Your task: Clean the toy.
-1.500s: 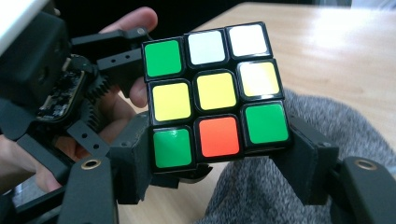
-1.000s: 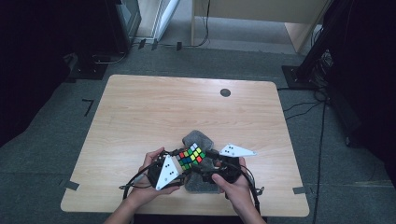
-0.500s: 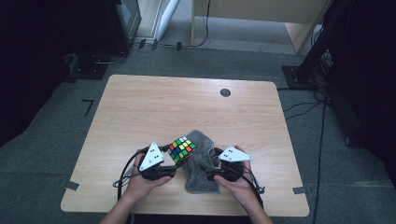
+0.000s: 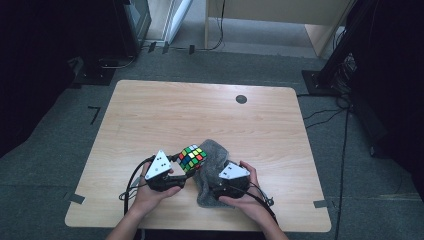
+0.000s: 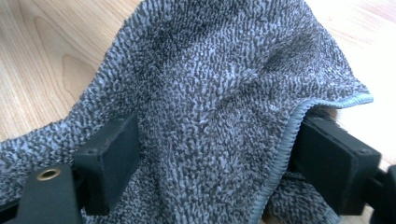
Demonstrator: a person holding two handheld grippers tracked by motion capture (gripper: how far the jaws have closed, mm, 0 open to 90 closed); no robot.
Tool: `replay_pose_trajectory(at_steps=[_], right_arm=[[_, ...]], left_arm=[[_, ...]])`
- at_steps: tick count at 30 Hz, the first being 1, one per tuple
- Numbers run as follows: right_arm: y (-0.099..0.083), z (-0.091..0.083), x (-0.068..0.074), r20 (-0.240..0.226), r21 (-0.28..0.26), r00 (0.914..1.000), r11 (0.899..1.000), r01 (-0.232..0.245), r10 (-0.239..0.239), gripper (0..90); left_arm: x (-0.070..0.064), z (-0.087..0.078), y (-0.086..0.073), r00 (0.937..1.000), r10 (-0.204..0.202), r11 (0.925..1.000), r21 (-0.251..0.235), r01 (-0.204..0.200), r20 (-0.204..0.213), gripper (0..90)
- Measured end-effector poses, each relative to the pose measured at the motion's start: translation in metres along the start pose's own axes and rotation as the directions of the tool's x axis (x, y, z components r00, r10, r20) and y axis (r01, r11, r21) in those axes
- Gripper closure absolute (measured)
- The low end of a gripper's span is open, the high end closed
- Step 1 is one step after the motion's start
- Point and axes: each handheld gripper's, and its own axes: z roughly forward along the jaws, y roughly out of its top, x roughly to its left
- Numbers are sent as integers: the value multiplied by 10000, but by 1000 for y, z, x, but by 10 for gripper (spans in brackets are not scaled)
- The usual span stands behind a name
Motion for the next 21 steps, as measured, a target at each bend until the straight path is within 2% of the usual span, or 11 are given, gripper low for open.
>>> replay_pose_trajectory(at_steps=[2,4,7,9,12,14,16,17,18,21], right_arm=[[-1,0,0,207,138,9998,9999,27,-30,262],[-2,-1,-1,371,257,9993,9997,-33,23,389],[-2,-7,-3,343,251,9988,9991,-356,347,545],[1,-12,-4,296,242,9991,9992,-323,316,640],[6,-20,-3,323,202,9994,9997,-143,137,701],[8,-24,-3,239,256,9997,9997,-40,34,669],[8,-29,-5,204,92,9998,10000,16,-18,486],[8,-31,-7,42,114,9999,9999,112,-113,390],[8,-33,-8,-137,28,9997,9998,212,-212,345],[14,-38,-9,-627,-844,9970,9957,393,-447,260]], left_arm=[[0,-1,1,10000,-29,10000,-44,29,-9,337],[1,-2,1,10000,-85,9999,-107,85,-21,337],[3,-3,1,9999,-140,9998,-143,139,-65,337],[4,-4,1,9998,-195,9997,-172,193,-86,338],[6,-5,1,9996,-229,9996,-173,226,-142,337],[7,-6,1,9995,-266,9995,-193,262,-165,338],[8,-7,2,9994,-286,9993,-244,281,-181,338],[8,-8,2,9993,-309,9991,-278,304,-187,338],[9,-8,2,9993,-308,9991,-289,303,-188,338],[10,-8,2,9990,-404,9988,-274,400,-168,338]])
